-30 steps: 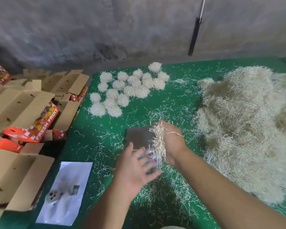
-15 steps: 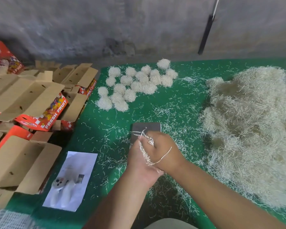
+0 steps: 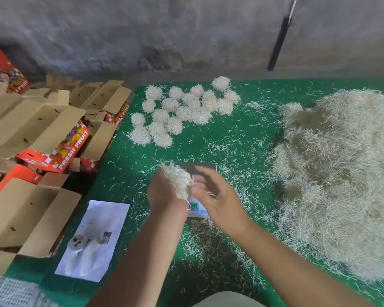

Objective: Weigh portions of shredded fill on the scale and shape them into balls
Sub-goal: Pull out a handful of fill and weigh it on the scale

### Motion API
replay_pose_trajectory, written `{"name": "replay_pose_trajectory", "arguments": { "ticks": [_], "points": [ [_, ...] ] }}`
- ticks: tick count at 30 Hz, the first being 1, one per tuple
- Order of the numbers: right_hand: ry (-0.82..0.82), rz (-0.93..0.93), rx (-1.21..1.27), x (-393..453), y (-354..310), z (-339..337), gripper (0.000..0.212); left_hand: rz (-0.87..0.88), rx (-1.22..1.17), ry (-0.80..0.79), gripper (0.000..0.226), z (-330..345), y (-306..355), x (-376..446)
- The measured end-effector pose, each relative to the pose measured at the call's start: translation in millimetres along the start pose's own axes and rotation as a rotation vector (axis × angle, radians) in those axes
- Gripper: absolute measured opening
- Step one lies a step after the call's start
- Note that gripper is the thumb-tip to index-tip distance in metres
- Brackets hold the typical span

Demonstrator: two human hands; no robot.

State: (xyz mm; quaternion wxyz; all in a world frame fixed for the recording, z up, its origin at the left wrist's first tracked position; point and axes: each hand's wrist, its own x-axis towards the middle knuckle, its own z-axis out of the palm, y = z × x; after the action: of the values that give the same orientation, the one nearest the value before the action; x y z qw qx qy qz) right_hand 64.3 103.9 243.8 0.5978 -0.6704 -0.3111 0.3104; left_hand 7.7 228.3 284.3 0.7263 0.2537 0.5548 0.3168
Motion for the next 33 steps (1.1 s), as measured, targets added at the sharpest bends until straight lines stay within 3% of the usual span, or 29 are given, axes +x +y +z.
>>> {"name": "replay_pose_trajectory", "arguments": {
  "ticks": [2, 4, 5, 7, 8, 11, 12, 14, 17, 20, 23, 25, 27, 29, 31, 33],
  "points": [
    [0.017, 0.244, 0.176, -3, 0, 1, 0.070, 0.097, -0.004, 0.037, 0.027, 5, 13, -8],
    [-0.024, 0.537, 0.648, -4, 2, 6, 0.083, 0.098, -0.098, -0.083, 0.025, 8, 16, -13],
    [-0.052, 0.618, 0.874, -5, 1, 9, 0.089, 0.123, -0.017, -0.087, 0.031, 10, 9, -16],
    [-0.067, 0.627, 1.056, -4, -8, 11, 0.092, 0.104, 0.152, -0.142, 0.034, 11, -3, -25],
    [-0.040, 0.602, 1.074, -1, -14, 12, 0.089, 0.217, 0.269, -0.194, 0.030, 9, -13, -31],
    [0.021, 0.540, 1.102, 11, -30, 15, 0.072, 0.863, 0.701, -0.305, 0.020, -7, -42, -39],
    [0.031, 0.531, 1.076, 13, -32, 16, 0.070, 1.006, 0.802, -0.283, 0.019, -11, -47, -36],
    [0.036, 0.519, 0.979, 13, -35, 16, 0.064, 1.036, 0.946, -0.189, 0.037, -12, -51, -27],
    [0.090, 0.491, 0.786, 14, -35, 17, 0.056, 0.905, 1.010, -0.225, 0.059, -14, -55, -22],
    [0.141, 0.439, 0.597, 21, -30, 11, 0.049, 0.741, 0.832, -0.396, 0.050, -14, -59, -27],
    [0.190, 0.403, 0.486, 29, -30, 4, 0.042, 0.253, 0.483, -0.480, 0.036, -10, -56, -37],
    [0.198, 0.354, 0.341, 34, -27, 0, 0.047, -0.073, 0.271, -0.436, 0.044, -12, -54, -33],
    [0.130, 0.146, 0.083, 34, -23, 0, 0.055, -0.454, 0.059, -0.473, 0.055, -18, -51, -23],
    [0.017, -0.086, -0.318, 32, -11, 5, 0.042, -0.748, -0.102, -0.604, 0.050, -25, -44, -19],
    [-0.095, -0.193, -0.694, 27, 1, 9, 0.016, -0.780, -0.138, -0.633, 0.038, -30, -41, -15],
    [-0.142, -0.166, -0.846, 25, 11, 11, 0.051, -0.697, -0.114, -0.610, 0.044, -35, -43, -5]
  ]
}}
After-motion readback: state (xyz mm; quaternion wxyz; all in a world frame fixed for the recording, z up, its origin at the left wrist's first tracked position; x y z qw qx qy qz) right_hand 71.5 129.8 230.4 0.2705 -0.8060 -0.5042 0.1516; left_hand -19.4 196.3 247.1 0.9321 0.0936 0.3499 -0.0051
